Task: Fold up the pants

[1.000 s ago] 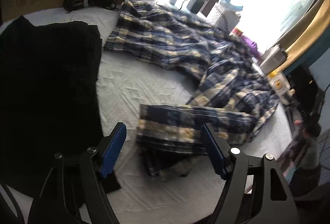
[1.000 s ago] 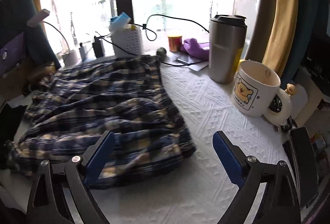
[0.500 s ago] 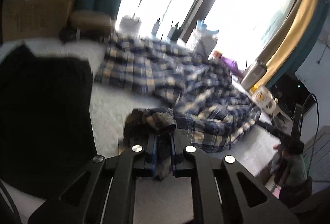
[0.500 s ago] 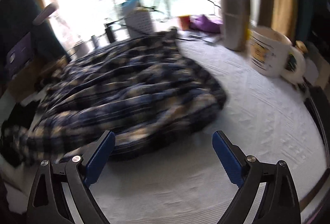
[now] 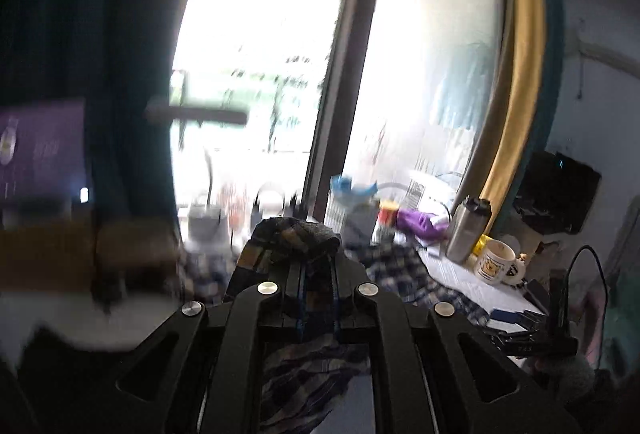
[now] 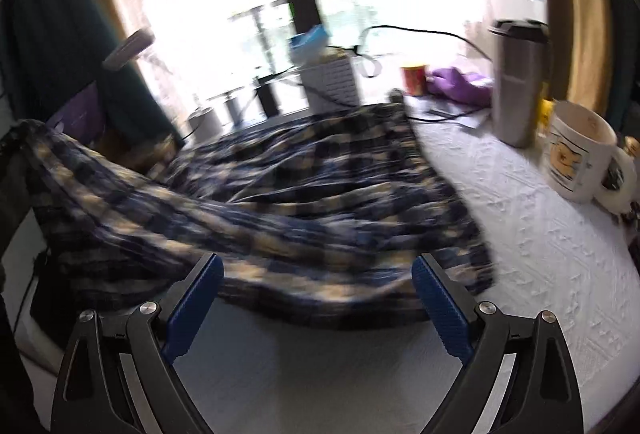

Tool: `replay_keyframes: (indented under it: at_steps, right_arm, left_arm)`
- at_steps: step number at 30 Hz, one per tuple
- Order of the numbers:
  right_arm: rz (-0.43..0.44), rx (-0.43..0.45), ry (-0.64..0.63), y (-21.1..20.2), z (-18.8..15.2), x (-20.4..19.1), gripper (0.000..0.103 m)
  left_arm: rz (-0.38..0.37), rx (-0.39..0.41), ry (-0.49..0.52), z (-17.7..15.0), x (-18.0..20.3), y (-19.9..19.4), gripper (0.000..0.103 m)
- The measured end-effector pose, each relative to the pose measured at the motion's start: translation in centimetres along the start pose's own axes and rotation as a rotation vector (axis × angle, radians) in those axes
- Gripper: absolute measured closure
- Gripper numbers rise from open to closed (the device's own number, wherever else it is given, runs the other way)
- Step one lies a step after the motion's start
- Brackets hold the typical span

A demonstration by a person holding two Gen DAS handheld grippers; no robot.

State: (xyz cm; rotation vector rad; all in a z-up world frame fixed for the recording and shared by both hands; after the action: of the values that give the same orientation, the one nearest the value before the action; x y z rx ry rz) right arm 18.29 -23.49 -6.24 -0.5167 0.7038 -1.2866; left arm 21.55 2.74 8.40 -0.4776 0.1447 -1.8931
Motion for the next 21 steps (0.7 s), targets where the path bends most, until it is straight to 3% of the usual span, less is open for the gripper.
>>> replay_keyframes:
  at_steps: [4,7,10,16,18,19,20,21]
  right_arm:
    - [-0.022,-0.018,0.049,0.4,-0.3,2.5,0.007]
    - [-0.039,-0.035,0.069,0.6,-0.9,4.0,0.007]
    - [-0.045,-0.052,0.094,0.8,-1.7,5.7,0.007]
    - [-0.058,-0.099,0.175,1.5,-4.0,9.4,0.007]
    - [-0.050,-0.108,0.186,2.0,-4.3,10.0,0.008]
    - [-0.052,-0.102,0.177,2.0,-4.2,9.9,0.015]
    - [-0.048,-0.109,0.170,2.3,-4.0,9.7,0.028]
    - [-0.032,-0.120,0.161,2.7,-3.9,9.3,0.033]
  left_arm:
    - [0.021,0.031,0.092,2.7,1.4,0.9,0.095]
    - [0.039,-0.002,0.107,2.1,1.6,0.5,0.095]
    - [0.061,-0.056,0.090,-1.4,1.5,-1.1,0.095]
    - [0.129,-0.259,-0.063,-11.9,-0.3,-3.4,0.095]
    - [0.140,-0.303,-0.117,-14.0,-0.9,-3.5,0.095]
    - [0.149,-0.318,-0.137,-14.8,-1.2,-3.6,0.095]
    - [0.165,-0.331,-0.162,-15.7,-1.7,-3.8,0.095]
    - [0.169,-0.342,-0.183,-16.3,-1.9,-3.9,0.095]
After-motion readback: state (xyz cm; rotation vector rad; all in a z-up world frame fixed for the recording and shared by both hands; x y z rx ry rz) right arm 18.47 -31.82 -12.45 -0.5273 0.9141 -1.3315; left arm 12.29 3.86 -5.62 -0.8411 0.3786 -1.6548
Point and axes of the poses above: each gripper's, at about its wrist camera, not at the fingertips, and y roughly the way its jaws point, x to its right, z to its top, the point moved 3 cm from there along y, roughly the way its jaws point, and after that the axes turned 5 degrees about -y, right-handed, at the moved point
